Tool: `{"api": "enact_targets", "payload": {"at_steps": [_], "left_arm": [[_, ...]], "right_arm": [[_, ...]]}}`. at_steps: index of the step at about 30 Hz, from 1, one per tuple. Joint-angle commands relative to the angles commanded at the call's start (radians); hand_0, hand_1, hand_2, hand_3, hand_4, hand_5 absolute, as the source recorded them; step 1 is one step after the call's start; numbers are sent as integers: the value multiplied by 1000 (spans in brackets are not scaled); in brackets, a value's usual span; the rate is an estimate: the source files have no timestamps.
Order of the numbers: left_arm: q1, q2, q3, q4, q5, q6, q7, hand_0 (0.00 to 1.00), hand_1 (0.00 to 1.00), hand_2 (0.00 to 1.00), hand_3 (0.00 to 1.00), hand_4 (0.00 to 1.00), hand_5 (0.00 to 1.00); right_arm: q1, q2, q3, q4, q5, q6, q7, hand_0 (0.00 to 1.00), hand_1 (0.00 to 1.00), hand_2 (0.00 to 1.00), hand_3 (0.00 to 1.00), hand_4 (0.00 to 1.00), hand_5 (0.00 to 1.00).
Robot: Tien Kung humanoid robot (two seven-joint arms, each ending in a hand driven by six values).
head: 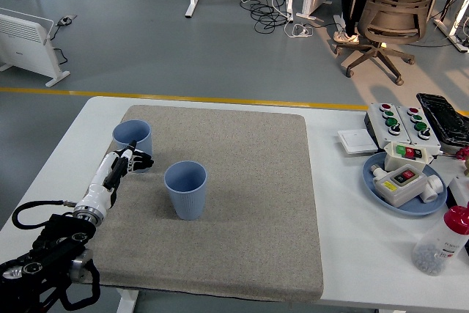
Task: Push cup pick cup insert cup
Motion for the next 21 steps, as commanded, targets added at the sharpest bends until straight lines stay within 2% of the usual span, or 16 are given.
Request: {"api": "enact_targets", "payload": {"at_steps": [3, 5, 6, 7, 9, 11, 12, 14, 17, 18, 21], "left_arm": [[48, 14, -89, -82, 68, 18, 24, 537, 544, 498, 458, 544, 998], [84, 36, -141, -142, 124, 12, 57, 537, 544, 498, 458, 544, 998], [99, 49, -159, -168, 149, 3, 75, 531, 555, 530, 514, 620, 998], [119, 70, -179, -203, 182, -10, 100, 531, 555, 530, 514, 620, 998], [137, 91, -195, -250, 223, -20, 128, 531, 555, 530, 514, 620, 998], [162, 143, -218, -324, 299, -36, 180, 531, 555, 530, 514, 620, 998], [166, 158, -222, -353, 331, -38, 193, 587, 667, 702, 692, 808, 998], [170, 187, -232, -397, 381, -39, 215, 587, 667, 702, 692, 808, 998], [148, 246, -243, -480, 505, -91, 274, 587, 667, 702, 692, 808, 998], [140, 258, -240, -494, 542, -105, 285, 727, 809, 895, 889, 925, 812], [88, 319, -209, -561, 672, -193, 337, 727, 809, 895, 889, 925, 812]], "right_arm": [[1, -3, -3, -1, 7, 0, 3, 665, 604, 629, 570, 96, 490], [3, -6, -4, -2, 9, -1, 4, 665, 604, 629, 570, 96, 490], [4, -8, -7, -2, 15, -2, 6, 665, 604, 628, 570, 98, 488], [4, -10, -14, -2, 27, -3, 9, 665, 604, 628, 570, 98, 488], [4, -12, -19, -3, 39, -3, 12, 665, 604, 628, 570, 98, 488], [5, -17, -26, -4, 53, -4, 16, 665, 604, 628, 570, 98, 488], [5, -18, -27, -4, 56, -4, 16, 665, 604, 627, 571, 99, 486], [5, -20, -30, -4, 62, -5, 18, 665, 604, 627, 571, 99, 486], [5, -23, -33, -4, 72, -6, 21, 665, 604, 627, 571, 99, 486], [5, -23, -33, -4, 72, -6, 21, 665, 605, 626, 572, 101, 485], [5, -25, -34, -3, 73, -7, 20, 665, 605, 626, 572, 101, 485]]}}
